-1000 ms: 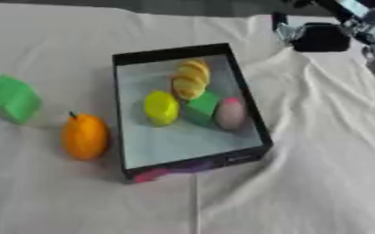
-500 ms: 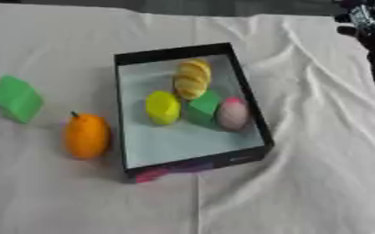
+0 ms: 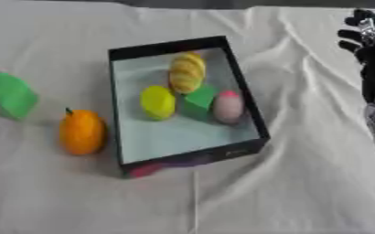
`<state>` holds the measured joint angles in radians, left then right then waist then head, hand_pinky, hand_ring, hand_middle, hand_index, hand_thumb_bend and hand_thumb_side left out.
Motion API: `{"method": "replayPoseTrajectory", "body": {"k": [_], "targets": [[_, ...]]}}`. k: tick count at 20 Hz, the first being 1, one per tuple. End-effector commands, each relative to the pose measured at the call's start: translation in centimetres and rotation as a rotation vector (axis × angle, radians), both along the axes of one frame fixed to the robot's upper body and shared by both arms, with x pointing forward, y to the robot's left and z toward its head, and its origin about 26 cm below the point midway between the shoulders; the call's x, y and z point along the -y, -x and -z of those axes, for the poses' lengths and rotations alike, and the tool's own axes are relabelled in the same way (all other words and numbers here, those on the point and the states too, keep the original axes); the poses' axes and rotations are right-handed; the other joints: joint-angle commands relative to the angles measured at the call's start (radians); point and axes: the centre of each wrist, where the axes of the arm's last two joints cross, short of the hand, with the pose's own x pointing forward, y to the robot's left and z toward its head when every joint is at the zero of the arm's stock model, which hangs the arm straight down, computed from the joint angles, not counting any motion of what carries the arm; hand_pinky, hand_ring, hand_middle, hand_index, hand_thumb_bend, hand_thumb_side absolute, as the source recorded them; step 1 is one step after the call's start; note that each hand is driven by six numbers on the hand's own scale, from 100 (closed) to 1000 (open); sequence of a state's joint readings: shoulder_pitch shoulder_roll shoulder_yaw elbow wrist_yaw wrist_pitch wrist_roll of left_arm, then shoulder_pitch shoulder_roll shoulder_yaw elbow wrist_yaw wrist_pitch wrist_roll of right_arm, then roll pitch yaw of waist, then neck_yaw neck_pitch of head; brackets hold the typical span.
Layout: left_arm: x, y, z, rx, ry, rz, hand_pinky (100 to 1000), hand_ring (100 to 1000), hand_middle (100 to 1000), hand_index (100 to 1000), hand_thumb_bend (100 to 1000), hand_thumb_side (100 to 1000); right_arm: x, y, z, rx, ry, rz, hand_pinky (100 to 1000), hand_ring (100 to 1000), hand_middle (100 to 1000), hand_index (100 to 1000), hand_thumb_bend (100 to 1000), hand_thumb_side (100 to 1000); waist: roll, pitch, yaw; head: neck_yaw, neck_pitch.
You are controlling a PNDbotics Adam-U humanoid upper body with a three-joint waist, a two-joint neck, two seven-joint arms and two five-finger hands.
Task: Pick up objects on the table and place them in the box.
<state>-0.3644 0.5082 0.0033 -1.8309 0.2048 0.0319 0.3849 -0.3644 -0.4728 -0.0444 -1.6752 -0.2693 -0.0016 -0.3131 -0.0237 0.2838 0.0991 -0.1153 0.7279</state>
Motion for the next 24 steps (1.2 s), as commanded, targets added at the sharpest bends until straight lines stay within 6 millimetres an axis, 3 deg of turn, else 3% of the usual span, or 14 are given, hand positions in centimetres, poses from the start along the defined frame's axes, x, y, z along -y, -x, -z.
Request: {"method": "replayPoseTrajectory", "body": {"k": [1,5,8,9,10,13,14,15,16,21,24], "targets": [[-1.8,0.7,-3.9,0.082,-0.182,-0.011,756,890,763,800,100,660,0.7,0.0,-0.5,0.028,0.003,-0.001,810,779,770,816,100,627,0.019,-0.031,-0.001,-0.007,0.003],[-4.1,1.0,-7.4,0.087,-0.486,0.019,803,920,798,835,100,531,1.0,-0.1,-0.2,0.035,-0.008,0.01,807,769,757,810,100,619,0.029,-0.032,-0.001,-0.013,0.001],[-5.8,0.9,-9.4,0.01,-0.76,0.103,841,934,814,854,266,440,1.1,-0.1,0.0,0.025,-0.01,0.021,804,765,751,807,100,603,0.033,-0.031,-0.002,-0.016,0.0],[-6.3,0.7,-9.9,-0.018,-0.832,0.126,841,934,814,854,266,440,1.1,-0.1,0.1,0.026,-0.011,0.017,804,765,751,807,100,603,0.033,-0.032,-0.002,-0.017,0.001],[-6.8,0.6,-10.4,-0.059,-0.914,0.149,856,935,812,850,351,389,1.1,-0.1,0.0,0.027,-0.01,0.011,803,764,750,807,100,606,0.034,-0.032,-0.002,-0.017,0.001],[-7.8,0.1,-11.7,-0.181,-1.138,0.194,876,931,808,857,479,294,1.1,-0.2,0.0,0.023,-0.007,0.008,802,763,749,806,100,601,0.035,-0.035,-0.005,-0.017,0.0],[-8.0,-0.1,-12.0,-0.217,-1.203,0.206,880,928,811,867,534,224,1.1,-0.2,0.0,0.022,-0.007,0.01,802,763,748,805,100,601,0.036,-0.036,-0.006,-0.016,0.001],[-8.1,-0.2,-12.3,-0.243,-1.256,0.213,880,928,811,867,534,224,1.1,-0.2,0.0,0.021,-0.009,0.014,802,763,748,805,100,601,0.036,-0.036,-0.006,-0.015,0.003],[-8.3,-0.4,-12.6,-0.267,-1.3,0.214,888,925,811,868,594,116,1.2,-0.2,0.0,0.02,-0.012,0.018,801,763,747,804,100,610,0.037,-0.037,-0.007,-0.014,0.005],[-9.4,-1.9,-12.5,-0.395,-1.447,0.185,898,919,807,852,682,100,1.2,-0.4,0.1,0.008,-0.029,0.042,803,769,753,808,100,626,0.041,-0.038,-0.011,0.0,0.002],[-9.9,-2.7,-12.2,-0.435,-1.495,0.161,905,916,810,877,764,100,1.3,-0.6,0.3,-0.019,-0.037,0.074,807,778,764,817,100,679,0.042,-0.039,-0.013,0.008,-0.006]]}}
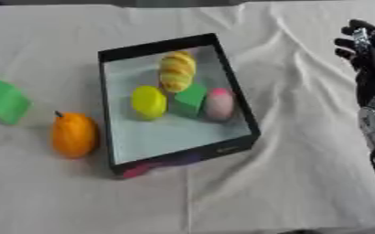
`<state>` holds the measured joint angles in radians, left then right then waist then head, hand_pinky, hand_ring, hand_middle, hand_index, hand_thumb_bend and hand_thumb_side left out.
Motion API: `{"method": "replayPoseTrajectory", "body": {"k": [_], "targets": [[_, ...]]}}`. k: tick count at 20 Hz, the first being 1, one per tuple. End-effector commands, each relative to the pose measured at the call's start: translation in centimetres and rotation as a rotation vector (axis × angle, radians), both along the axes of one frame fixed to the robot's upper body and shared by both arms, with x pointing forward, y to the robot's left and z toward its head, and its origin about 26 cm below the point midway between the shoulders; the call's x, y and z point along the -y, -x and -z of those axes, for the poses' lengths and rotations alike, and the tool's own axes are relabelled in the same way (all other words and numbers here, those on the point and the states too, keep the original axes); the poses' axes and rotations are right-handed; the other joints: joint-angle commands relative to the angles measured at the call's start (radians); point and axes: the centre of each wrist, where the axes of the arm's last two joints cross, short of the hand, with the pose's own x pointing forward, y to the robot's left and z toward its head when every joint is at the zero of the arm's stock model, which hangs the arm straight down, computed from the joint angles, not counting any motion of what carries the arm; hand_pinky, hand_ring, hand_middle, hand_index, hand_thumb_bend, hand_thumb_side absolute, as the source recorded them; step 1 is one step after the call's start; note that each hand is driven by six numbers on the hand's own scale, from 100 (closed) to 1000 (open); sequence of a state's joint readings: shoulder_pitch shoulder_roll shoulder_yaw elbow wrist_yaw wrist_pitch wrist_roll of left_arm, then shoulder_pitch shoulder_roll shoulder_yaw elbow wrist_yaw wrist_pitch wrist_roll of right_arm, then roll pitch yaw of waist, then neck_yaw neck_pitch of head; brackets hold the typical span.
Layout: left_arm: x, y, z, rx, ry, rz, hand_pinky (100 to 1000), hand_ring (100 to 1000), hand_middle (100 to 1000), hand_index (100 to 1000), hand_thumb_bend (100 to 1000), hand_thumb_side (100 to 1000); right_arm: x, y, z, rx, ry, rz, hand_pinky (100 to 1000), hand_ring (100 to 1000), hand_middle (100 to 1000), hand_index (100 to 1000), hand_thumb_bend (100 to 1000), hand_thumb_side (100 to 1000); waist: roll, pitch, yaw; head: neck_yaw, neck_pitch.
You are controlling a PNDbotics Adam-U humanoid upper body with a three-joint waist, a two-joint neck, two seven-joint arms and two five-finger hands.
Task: Pick up objects on the table and place them in the box.
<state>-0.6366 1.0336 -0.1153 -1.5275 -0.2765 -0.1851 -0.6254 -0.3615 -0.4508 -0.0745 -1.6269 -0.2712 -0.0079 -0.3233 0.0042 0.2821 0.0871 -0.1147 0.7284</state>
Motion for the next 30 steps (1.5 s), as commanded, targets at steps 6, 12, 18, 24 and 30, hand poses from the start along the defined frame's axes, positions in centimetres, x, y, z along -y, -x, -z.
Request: {"method": "replayPoseTrajectory", "body": {"k": [6,12,18,24,30], "targets": [[-0.9,-1.0,0.0,0.029,-0.114,-0.018,907,916,812,888,807,134,0.4,-0.4,-0.4,-0.034,0.009,0.045,810,783,769,820,100,704,0.011,-0.035,-0.001,0.02,-0.022],[-0.5,-1.5,0.1,0.023,-0.154,-0.001,910,910,811,884,849,138,0.4,-0.5,-0.4,-0.036,0.012,0.05,808,779,765,817,100,696,0.009,-0.033,0.0,0.032,-0.016],[0.7,-2.7,0.1,0.007,-0.23,0.022,912,909,816,886,873,123,0.5,-0.4,-0.2,-0.046,0.016,0.063,807,776,761,814,100,693,0.004,-0.031,0.0,0.074,-0.008],[2.3,-3.7,-0.2,0.01,-0.287,0.073,915,910,821,893,889,142,0.6,-0.4,-0.1,-0.051,0.014,0.069,807,773,758,812,100,692,0.001,-0.031,-0.001,0.087,-0.014],[3.3,-4.3,-0.3,-0.002,-0.324,0.105,915,908,818,887,885,135,0.6,-0.4,-0.1,-0.052,0.01,0.073,799,771,756,810,100,692,0.0,-0.031,-0.001,0.088,-0.019]]}}
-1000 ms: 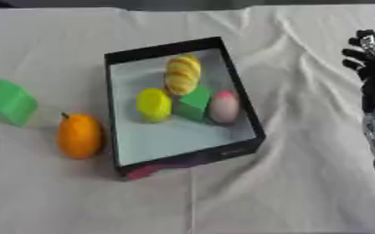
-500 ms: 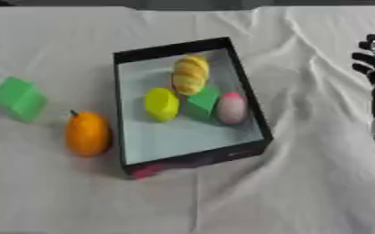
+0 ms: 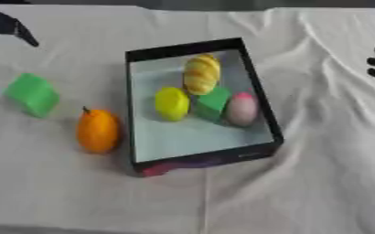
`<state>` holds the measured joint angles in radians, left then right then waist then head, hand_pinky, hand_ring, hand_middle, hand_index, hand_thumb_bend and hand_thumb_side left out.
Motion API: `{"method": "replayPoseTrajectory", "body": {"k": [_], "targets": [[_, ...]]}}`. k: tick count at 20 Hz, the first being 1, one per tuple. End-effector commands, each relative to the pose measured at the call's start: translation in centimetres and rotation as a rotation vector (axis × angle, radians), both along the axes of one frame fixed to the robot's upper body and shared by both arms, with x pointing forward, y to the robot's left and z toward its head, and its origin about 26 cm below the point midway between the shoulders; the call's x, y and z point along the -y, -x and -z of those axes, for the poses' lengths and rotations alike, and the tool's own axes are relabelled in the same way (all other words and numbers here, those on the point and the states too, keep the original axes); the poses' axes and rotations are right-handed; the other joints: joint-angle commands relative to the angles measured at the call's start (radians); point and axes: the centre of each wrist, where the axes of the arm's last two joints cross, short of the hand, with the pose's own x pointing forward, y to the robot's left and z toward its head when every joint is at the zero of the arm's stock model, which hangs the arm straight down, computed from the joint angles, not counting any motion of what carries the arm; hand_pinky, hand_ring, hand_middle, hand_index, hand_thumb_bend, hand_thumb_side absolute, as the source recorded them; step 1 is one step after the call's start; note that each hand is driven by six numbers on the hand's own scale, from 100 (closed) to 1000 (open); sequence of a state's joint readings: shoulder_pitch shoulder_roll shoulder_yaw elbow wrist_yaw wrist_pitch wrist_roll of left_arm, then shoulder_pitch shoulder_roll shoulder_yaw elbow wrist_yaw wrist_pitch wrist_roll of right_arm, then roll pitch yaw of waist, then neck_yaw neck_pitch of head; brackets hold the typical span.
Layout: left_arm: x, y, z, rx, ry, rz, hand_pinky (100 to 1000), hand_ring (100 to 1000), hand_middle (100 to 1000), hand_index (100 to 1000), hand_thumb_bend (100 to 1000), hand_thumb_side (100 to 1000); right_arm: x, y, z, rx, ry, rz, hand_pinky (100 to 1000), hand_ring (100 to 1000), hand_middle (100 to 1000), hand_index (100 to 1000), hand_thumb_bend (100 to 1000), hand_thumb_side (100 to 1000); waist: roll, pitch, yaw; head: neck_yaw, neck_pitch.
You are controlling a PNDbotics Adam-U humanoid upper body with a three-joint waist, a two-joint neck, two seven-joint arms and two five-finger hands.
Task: Pick up objects on the table and place them in the box.
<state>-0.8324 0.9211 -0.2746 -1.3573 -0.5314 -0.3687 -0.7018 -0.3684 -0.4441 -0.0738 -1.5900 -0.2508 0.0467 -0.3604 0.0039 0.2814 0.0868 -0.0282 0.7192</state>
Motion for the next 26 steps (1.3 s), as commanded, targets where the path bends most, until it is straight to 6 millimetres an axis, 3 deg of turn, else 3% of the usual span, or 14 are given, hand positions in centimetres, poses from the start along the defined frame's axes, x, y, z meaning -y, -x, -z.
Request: {"method": "replayPoseTrajectory", "body": {"k": [1,11,26], "targets": [[-0.1,0.1,-1.2,0.014,-0.035,-0.002,913,907,815,871,893,138,0.4,0.0,-0.9,0.022,0.016,0.014,797,770,755,810,100,696,0.0,-0.029,-0.001,0.001,-0.011],[-0.2,-1.3,0.3,-0.043,-0.042,-0.044,891,897,800,858,815,162,0.2,-0.1,-0.9,0.026,0.005,0.012,801,771,755,813,100,710,-0.005,-0.024,-0.007,-0.002,-0.018],[-1.4,-3.5,2.7,-0.044,-0.06,-0.141,894,898,818,883,875,130,-0.1,-0.2,-0.8,0.019,0.009,-0.023,809,774,757,816,100,723,-0.008,-0.014,-0.019,0.004,-0.027]]}}
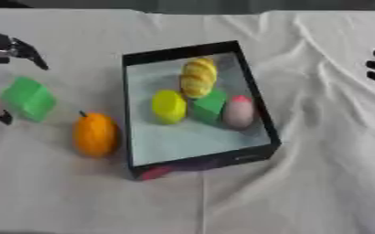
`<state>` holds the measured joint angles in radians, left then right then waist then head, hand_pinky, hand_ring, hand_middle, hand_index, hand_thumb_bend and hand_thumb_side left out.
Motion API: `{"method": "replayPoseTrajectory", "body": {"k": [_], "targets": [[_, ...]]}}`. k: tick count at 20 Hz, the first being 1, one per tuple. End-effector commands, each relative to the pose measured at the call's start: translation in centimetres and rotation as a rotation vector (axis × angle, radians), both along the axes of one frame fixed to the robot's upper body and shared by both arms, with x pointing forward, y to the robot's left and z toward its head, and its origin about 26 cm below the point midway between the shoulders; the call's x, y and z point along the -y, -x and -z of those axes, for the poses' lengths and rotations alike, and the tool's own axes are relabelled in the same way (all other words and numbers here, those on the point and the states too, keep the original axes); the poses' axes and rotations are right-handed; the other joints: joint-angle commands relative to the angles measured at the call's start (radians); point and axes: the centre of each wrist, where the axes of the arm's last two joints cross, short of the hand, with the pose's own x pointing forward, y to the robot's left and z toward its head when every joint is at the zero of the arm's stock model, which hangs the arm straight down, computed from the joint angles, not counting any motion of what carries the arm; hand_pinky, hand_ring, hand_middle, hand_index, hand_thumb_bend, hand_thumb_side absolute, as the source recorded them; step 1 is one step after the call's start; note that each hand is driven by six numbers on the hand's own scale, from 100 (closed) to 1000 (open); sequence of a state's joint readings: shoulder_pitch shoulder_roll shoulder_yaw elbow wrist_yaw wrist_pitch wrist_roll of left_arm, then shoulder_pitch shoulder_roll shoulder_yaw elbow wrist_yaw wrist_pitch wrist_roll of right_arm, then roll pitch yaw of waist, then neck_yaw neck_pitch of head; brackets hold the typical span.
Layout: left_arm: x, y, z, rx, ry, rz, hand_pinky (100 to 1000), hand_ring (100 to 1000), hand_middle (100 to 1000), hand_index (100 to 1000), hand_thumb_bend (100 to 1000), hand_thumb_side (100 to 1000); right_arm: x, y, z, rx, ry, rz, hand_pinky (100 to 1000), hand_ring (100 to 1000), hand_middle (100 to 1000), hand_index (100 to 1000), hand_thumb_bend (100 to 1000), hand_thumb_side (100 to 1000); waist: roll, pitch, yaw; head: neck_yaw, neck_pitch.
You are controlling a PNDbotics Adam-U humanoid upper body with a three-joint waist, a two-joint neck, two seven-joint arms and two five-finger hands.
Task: Pick up objects on the table and place them in the box.
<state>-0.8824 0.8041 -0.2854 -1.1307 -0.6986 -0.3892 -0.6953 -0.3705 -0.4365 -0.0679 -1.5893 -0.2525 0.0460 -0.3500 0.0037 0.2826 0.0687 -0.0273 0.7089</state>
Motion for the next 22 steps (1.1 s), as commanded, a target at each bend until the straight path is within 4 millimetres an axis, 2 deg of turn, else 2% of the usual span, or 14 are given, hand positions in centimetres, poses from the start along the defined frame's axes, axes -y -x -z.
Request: {"method": "replayPoseTrajectory", "body": {"k": [1,9,12,14,15,17,18,19,22], "targets": [[-0.9,0.0,-1.3,0.047,-0.021,-0.035,894,898,820,888,870,119,0.2,-0.1,-0.9,0.021,0.012,-0.006,809,774,757,816,100,724,-0.008,-0.014,-0.001,0.005,-0.017],[-1.7,-0.9,0.0,0.067,-0.017,-0.084,890,896,816,887,848,100,0.2,-0.2,-0.8,0.02,0.011,-0.012,810,773,750,816,100,724,-0.011,-0.01,-0.004,0.014,-0.02],[-1.8,-1.1,0.4,0.067,-0.004,-0.083,882,891,806,873,802,100,0.2,-0.2,-0.8,0.017,0.008,-0.015,810,772,750,816,100,726,-0.012,-0.01,-0.005,0.015,-0.021],[-1.7,-1.2,0.7,0.062,0.005,-0.079,868,877,780,844,739,100,0.1,-0.2,-0.7,0.017,0.008,-0.016,810,772,750,816,100,725,-0.012,-0.01,-0.005,0.015,-0.02],[-1.7,-1.2,0.9,0.058,0.012,-0.077,868,877,780,844,739,100,0.1,-0.2,-0.7,0.016,0.008,-0.016,810,772,750,816,100,725,-0.012,-0.01,-0.005,0.015,-0.02],[-1.7,-1.3,1.0,0.054,0.035,-0.07,784,761,645,697,637,100,0.2,-0.2,-0.8,0.017,0.008,-0.016,810,772,750,816,100,725,-0.013,-0.01,-0.005,0.013,-0.019],[-1.6,-1.3,0.9,0.06,0.044,-0.064,746,707,593,641,615,100,0.2,-0.2,-0.8,0.016,0.008,-0.017,810,772,750,816,100,725,-0.012,-0.011,-0.005,0.013,-0.019],[-1.4,-1.2,0.5,0.076,0.049,-0.054,681,617,517,551,641,100,0.1,-0.2,-0.7,0.016,0.008,-0.018,810,772,750,817,100,726,-0.012,-0.012,-0.005,0.013,-0.019],[-0.4,-0.8,-2.1,0.191,0.092,0.011,610,560,459,473,596,100,0.3,-0.2,-0.8,0.016,0.011,-0.017,810,772,750,816,100,722,-0.011,-0.016,-0.001,0.01,-0.014]]}}
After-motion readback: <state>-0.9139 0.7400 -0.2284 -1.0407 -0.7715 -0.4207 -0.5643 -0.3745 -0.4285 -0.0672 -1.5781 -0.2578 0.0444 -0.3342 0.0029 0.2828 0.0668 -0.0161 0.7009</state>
